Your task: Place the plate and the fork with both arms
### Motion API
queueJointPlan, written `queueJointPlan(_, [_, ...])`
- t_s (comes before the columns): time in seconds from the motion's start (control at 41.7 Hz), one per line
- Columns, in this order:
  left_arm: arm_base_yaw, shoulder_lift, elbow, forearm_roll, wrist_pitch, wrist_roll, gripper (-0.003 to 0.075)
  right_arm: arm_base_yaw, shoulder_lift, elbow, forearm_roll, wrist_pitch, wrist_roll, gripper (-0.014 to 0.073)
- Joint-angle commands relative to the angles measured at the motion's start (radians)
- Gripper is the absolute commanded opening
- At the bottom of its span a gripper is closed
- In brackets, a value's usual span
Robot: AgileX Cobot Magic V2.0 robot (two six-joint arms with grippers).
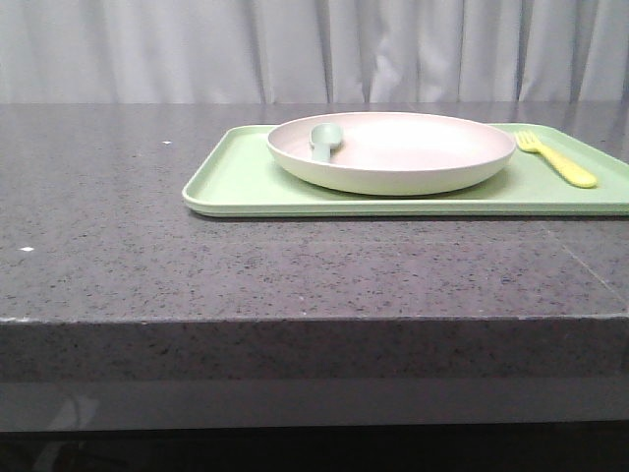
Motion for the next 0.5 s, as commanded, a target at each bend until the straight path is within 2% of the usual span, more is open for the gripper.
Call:
queueJointPlan(0.0, [-0.007,-0.025,0.009,-0.006,-0.089,0.001,-0.0020,-0.001,0.012,-0.022,-0.009,-0.071,-0.005,-0.0118])
queueJointPlan(0.48, [-0.007,-0.025,0.009,-0.009,-0.087,-0.014,-0.0020,-0.001,0.012,-0.022,-0.009,-0.071,-0.005,-0.0118])
